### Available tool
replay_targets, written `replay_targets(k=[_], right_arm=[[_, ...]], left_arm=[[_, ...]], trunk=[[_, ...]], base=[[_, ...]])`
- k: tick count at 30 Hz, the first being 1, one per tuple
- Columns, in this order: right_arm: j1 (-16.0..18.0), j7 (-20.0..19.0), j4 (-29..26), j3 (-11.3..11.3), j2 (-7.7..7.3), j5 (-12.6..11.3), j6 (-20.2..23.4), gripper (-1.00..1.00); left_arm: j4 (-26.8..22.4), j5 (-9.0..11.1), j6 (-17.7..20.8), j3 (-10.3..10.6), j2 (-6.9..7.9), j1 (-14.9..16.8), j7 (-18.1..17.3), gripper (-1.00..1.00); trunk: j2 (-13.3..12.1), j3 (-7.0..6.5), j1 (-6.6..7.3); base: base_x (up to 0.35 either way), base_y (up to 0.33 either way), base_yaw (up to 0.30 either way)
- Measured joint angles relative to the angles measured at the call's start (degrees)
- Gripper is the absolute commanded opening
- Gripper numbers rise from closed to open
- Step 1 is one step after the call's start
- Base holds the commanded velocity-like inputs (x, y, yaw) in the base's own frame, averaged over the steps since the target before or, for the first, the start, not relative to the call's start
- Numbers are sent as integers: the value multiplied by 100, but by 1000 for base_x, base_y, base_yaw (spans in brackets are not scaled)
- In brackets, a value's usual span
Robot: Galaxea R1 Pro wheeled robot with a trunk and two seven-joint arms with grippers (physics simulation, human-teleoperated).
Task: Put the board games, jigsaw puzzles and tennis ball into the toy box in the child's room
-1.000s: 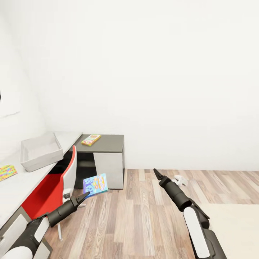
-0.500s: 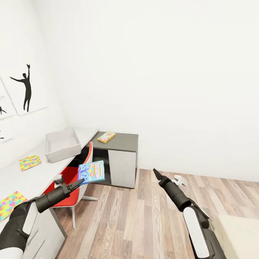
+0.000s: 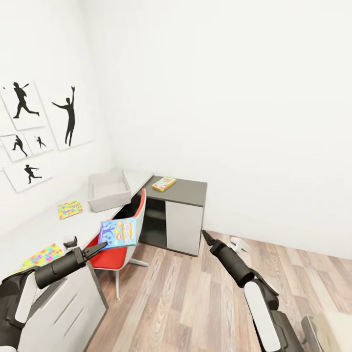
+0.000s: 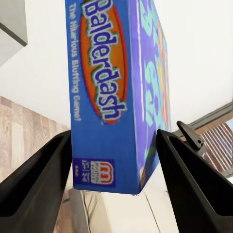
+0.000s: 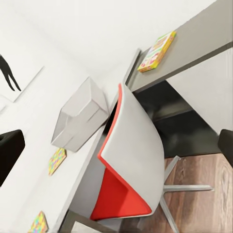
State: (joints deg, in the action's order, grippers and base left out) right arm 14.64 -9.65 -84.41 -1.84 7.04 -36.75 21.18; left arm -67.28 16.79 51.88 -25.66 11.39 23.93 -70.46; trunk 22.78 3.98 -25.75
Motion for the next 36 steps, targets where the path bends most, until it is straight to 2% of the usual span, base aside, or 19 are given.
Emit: replay_targets(k=[4, 8, 21, 27, 31, 36], right_arm=[[0, -2, 0, 17, -4, 2, 1, 100], [0, -6, 0, 14, -12, 7, -26, 100], [-1, -20, -30, 33, -25, 4, -281, 100], [-1, -35, -239, 226, -35, 9, -247, 100], [5, -32, -442, 272, -41, 1, 37, 100], [196, 94, -543, 231, -47, -27, 1175, 100]], left_arm=[[-269, -4, 65, 4, 11, -86, 1, -100], [-340, -15, 76, 2, 12, -127, 3, -100], [-390, 3, 93, 1, 12, -148, -6, -100], [-395, 1, 190, -5, 17, -148, -10, -100], [-399, 8, 257, -3, 70, -147, -115, -100], [-400, 2, 256, -4, 107, -147, -400, -100]], trunk=[[1, 16, 2], [0, 32, 2], [1, 38, 1], [1, 38, 2], [1, 38, 1], [0, 37, 0]], base=[[134, 0, 274], [240, 0, 205], [33, 0, 17], [154, 0, 0], [102, 0, 0], [24, 0, 0]])
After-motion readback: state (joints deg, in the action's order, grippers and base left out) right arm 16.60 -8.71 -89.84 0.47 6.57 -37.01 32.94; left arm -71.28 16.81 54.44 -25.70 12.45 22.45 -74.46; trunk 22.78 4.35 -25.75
